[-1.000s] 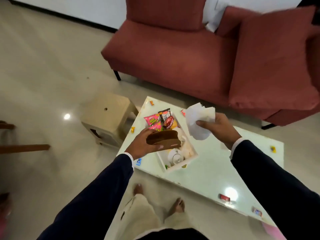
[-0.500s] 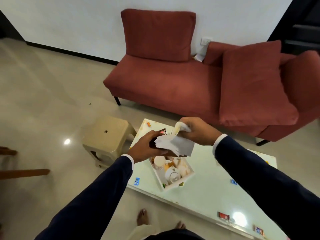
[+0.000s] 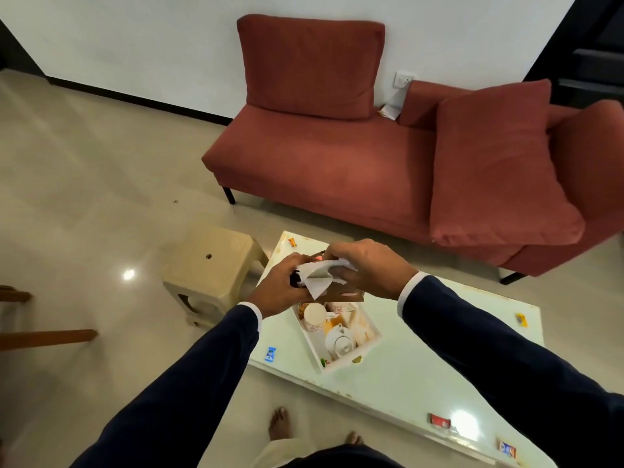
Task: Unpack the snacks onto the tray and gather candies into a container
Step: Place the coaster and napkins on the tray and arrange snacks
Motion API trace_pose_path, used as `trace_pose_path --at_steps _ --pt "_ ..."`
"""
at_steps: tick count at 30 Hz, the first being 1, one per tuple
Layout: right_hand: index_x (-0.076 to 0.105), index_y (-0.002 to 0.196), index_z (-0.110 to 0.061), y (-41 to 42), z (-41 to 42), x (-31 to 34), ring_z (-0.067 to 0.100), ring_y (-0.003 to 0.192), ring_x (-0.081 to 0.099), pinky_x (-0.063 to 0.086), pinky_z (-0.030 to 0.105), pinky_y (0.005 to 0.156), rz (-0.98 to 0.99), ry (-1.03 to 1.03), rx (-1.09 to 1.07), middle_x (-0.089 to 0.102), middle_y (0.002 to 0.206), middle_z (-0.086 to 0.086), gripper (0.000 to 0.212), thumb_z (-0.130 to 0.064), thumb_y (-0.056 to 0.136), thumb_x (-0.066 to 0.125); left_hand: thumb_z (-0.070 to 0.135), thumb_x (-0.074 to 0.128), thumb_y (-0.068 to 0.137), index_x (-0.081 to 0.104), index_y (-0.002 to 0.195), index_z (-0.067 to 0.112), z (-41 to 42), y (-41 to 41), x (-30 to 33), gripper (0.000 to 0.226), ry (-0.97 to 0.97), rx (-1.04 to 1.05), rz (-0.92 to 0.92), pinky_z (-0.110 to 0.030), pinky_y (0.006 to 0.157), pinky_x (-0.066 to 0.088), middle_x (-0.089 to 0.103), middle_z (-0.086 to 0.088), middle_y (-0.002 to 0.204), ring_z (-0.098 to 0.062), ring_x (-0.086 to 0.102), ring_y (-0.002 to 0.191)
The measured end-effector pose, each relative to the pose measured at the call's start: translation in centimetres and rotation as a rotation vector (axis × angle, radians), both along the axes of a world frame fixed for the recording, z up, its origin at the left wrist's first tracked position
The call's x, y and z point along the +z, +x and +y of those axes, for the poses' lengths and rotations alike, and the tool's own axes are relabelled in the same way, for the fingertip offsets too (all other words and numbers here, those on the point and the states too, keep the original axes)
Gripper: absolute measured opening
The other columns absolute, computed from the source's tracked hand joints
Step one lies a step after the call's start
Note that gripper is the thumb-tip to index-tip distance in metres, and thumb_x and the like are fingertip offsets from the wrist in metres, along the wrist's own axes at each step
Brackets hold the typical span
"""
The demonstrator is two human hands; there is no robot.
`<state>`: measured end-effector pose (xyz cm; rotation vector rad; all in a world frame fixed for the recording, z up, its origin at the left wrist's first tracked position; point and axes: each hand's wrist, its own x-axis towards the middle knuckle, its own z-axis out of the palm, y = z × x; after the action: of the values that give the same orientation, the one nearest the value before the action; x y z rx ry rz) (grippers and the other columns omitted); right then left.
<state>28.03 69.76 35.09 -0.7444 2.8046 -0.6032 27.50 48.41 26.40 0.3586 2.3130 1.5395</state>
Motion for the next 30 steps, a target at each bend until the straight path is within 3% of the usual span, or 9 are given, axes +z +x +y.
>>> trace_pose_path --at_steps 4,8,11,15,17,20,22,27,30 --pt "0.065 0.116 -0.015 0.1 -0.2 0.1 0.023 0.092 0.062 0.052 0.035 0.079 -0.047 -0.001 0.065 0.07 0.107 0.004 0.019 -0.022 0.104 0.051 0.021 0.087 0.08 0.063 0.123 0.018 -0.1 -0.2 0.2 0.049 0.023 -0.003 0.045 -0.036 0.089 0.059 0.065 -0.006 0.115 -0.021 0.065 0.105" --pt "0.063 0.124 -0.015 0.1 -0.2 -0.3 0.022 0.095 0.061 0.046 0.027 0.079 -0.178 -0.021 0.035 0.069 0.113 0.006 0.03 -0.029 0.108 0.042 0.022 0.084 0.082 0.06 0.12 0.032 0.2 -0.3 0.7 0.046 0.034 -0.03 0.039 -0.018 0.081 0.055 0.064 0.001 0.114 -0.006 0.063 0.101" --pt "0.061 0.128 -0.016 0.2 0.3 0.0 0.021 0.101 0.063 0.051 0.03 0.083 -0.183 -0.069 0.004 0.069 0.117 0.003 0.028 -0.029 0.105 0.05 0.021 0.083 0.084 0.06 0.12 0.028 0.4 -0.3 0.4 0.044 0.044 -0.01 -0.001 -0.019 0.081 0.057 0.065 -0.002 0.115 -0.011 0.065 0.104" --pt "0.065 0.121 -0.016 0.0 1.6 0.5 0.01 0.102 0.063 0.058 0.033 0.09 0.025 -0.262 -0.122 0.067 0.117 -0.004 0.024 -0.022 0.098 0.064 0.024 0.082 0.085 0.058 0.116 0.037 0.3 -0.4 -0.1 0.042 0.103 0.043 -0.096 -0.022 0.08 0.06 0.067 0.0 0.116 -0.015 0.067 0.106" --pt "0.061 0.129 -0.02 -0.4 2.2 0.5 0.011 0.113 0.059 0.055 0.032 0.096 0.011 -0.279 -0.148 0.059 0.129 -0.004 0.036 -0.027 0.094 0.07 0.023 0.082 0.085 0.059 0.117 0.038 0.3 -0.5 -0.2 0.043 0.133 0.038 -0.136 -0.026 0.082 0.061 0.066 -0.003 0.12 -0.02 0.067 0.109" --pt "0.044 0.147 -0.025 -1.1 2.7 -0.2 0.018 0.134 0.044 0.05 0.035 0.106 -0.17 -0.124 -0.131 0.039 0.151 -0.001 0.073 -0.031 0.085 0.08 0.021 0.082 0.084 0.059 0.121 0.035 0.5 -0.6 -0.6 0.047 0.188 0.028 -0.189 -0.028 0.082 0.061 0.064 -0.008 0.125 -0.023 0.067 0.113" --pt "0.039 0.151 -0.026 -1.2 2.7 -1.1 0.018 0.138 0.039 0.046 0.037 0.11 -0.263 -0.063 -0.131 0.035 0.155 -0.001 0.084 -0.035 0.08 0.084 0.022 0.082 0.084 0.057 0.125 0.035 0.6 -0.8 -0.8 0.05 0.195 0.023 -0.187 -0.028 0.082 0.061 0.063 -0.005 0.126 -0.021 0.066 0.114" --pt "0.056 0.131 -0.025 -1.4 2.1 -4.1 0.022 0.111 0.058 0.055 0.043 0.094 -0.273 -0.013 -0.197 0.064 0.126 -0.001 0.053 -0.03 0.084 0.08 0.028 0.083 0.083 0.054 0.118 0.047 0.1 -1.3 -1.9 0.049 0.113 -0.02 -0.133 -0.014 0.079 0.055 0.06 0.009 0.123 -0.001 0.062 0.107" --pt "0.058 0.125 -0.028 -1.4 1.7 -6.9 0.023 0.106 0.059 0.055 0.044 0.089 -0.306 -0.023 -0.259 0.065 0.12 -0.003 0.048 -0.029 0.082 0.079 0.024 0.084 0.083 0.056 0.124 0.037 -0.6 -1.6 -4.1 0.051 0.004 -0.058 -0.093 -0.018 0.088 0.053 0.061 0.007 0.124 -0.001 0.061 0.106"
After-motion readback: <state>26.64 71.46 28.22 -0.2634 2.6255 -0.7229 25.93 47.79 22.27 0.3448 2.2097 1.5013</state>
